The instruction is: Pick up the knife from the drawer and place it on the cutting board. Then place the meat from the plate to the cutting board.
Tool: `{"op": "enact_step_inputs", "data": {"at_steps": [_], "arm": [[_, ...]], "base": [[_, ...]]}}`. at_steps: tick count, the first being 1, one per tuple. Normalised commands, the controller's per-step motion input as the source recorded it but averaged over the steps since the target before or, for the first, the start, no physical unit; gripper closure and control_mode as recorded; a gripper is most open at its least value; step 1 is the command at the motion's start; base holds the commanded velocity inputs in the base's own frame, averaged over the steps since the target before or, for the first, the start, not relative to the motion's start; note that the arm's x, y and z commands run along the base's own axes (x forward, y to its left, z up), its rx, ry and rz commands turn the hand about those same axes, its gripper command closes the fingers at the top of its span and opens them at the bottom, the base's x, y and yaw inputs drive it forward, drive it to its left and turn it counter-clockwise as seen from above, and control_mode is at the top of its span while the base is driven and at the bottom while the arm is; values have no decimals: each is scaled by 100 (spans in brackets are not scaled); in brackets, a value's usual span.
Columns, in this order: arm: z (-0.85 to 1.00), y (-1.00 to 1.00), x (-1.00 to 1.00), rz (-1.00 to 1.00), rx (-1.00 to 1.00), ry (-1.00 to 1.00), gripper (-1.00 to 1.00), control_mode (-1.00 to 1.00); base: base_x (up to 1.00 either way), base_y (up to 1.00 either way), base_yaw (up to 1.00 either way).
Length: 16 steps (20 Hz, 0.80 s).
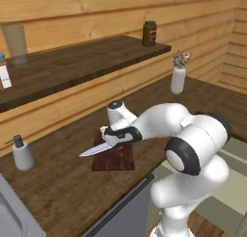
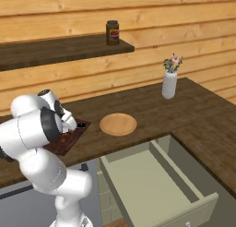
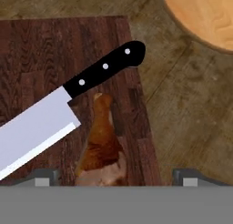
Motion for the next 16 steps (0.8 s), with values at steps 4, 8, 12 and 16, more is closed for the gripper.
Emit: {"op": "enact_step_inputs", "data": {"at_steps": [4, 8, 12, 16], "arm": [[34, -7, -40, 0, 1, -17, -100, -100], [41, 0, -71, 3, 0, -26, -100, -100], [44, 0, -69, 2, 0, -27, -100, -100], [57, 0, -47, 0, 0, -17, -100, -100]], "base": [[0, 0, 0], [0, 0, 0], [0, 0, 0], [0, 0, 0]]}}
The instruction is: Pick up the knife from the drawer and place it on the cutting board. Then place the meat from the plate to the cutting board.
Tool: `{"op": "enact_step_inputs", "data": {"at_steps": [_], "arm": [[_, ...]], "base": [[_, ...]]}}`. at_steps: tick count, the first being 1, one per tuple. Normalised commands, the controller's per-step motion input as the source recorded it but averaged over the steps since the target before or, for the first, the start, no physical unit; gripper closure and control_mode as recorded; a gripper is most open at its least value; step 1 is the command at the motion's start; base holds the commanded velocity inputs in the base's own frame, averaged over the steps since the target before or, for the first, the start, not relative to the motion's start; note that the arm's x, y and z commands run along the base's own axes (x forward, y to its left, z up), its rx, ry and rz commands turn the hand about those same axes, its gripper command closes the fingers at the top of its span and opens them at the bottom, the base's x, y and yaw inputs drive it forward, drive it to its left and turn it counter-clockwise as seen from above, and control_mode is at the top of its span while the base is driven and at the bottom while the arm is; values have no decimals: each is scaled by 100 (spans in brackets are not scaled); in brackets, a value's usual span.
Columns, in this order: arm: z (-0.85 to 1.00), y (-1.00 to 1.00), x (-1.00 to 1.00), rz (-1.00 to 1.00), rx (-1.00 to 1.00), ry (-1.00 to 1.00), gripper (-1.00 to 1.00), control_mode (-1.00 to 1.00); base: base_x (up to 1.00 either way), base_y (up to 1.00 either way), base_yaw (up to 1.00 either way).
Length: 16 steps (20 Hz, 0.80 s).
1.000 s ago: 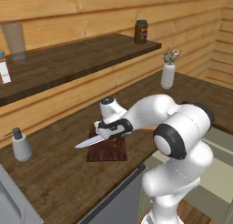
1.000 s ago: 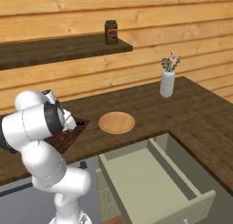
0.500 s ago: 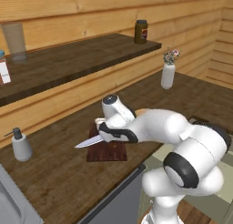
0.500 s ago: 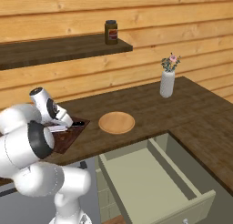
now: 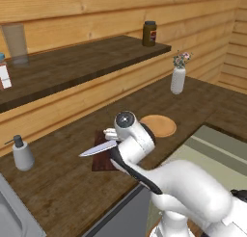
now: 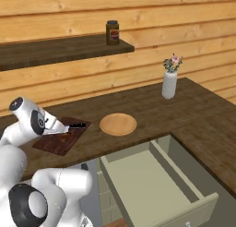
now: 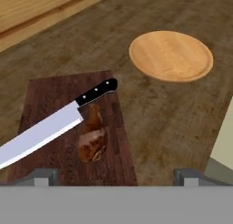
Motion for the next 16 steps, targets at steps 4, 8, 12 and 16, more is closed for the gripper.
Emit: {"op": "enact_step_inputs", "data": {"at_steps": [4, 8, 12, 16], "arm": [[46, 0, -30, 0, 0, -8, -100, -100], [43, 0, -18, 0, 0, -2, -100, -100], [43, 4, -9, 0, 0, -3, -100, -100], [8, 8, -1, 0, 0, 0, -100, -100]], "base": [[0, 0, 0], [0, 0, 0], [0, 0, 0], [0, 0, 0]]}}
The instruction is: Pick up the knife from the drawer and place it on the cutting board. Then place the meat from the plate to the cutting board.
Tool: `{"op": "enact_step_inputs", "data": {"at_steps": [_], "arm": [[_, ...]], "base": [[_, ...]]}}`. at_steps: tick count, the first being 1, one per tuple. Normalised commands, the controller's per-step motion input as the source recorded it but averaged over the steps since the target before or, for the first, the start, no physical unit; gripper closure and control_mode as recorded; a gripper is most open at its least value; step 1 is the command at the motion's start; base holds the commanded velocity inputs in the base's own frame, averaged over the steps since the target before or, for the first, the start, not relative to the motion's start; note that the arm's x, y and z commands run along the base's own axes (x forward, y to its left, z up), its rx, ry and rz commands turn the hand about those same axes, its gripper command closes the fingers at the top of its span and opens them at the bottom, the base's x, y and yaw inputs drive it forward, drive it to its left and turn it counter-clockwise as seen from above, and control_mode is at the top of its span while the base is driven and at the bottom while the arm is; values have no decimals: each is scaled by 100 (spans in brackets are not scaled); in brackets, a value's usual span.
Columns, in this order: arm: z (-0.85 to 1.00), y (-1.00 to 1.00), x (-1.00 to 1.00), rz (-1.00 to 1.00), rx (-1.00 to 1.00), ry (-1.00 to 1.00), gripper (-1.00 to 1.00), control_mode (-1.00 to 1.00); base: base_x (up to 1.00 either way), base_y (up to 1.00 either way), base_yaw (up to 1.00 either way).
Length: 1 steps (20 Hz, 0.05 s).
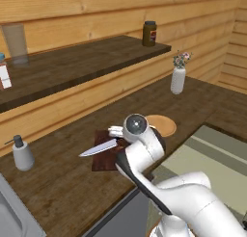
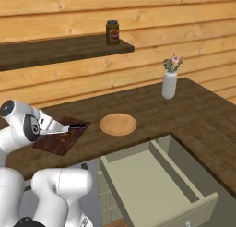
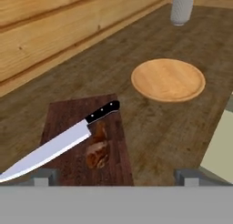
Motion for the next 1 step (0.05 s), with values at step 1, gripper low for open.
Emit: {"op": "enact_step_inputs", "data": {"at_steps": [1], "arm": [[0, 0, 0, 0, 0, 0, -100, -100]], "base": [[0, 0, 0]]}}
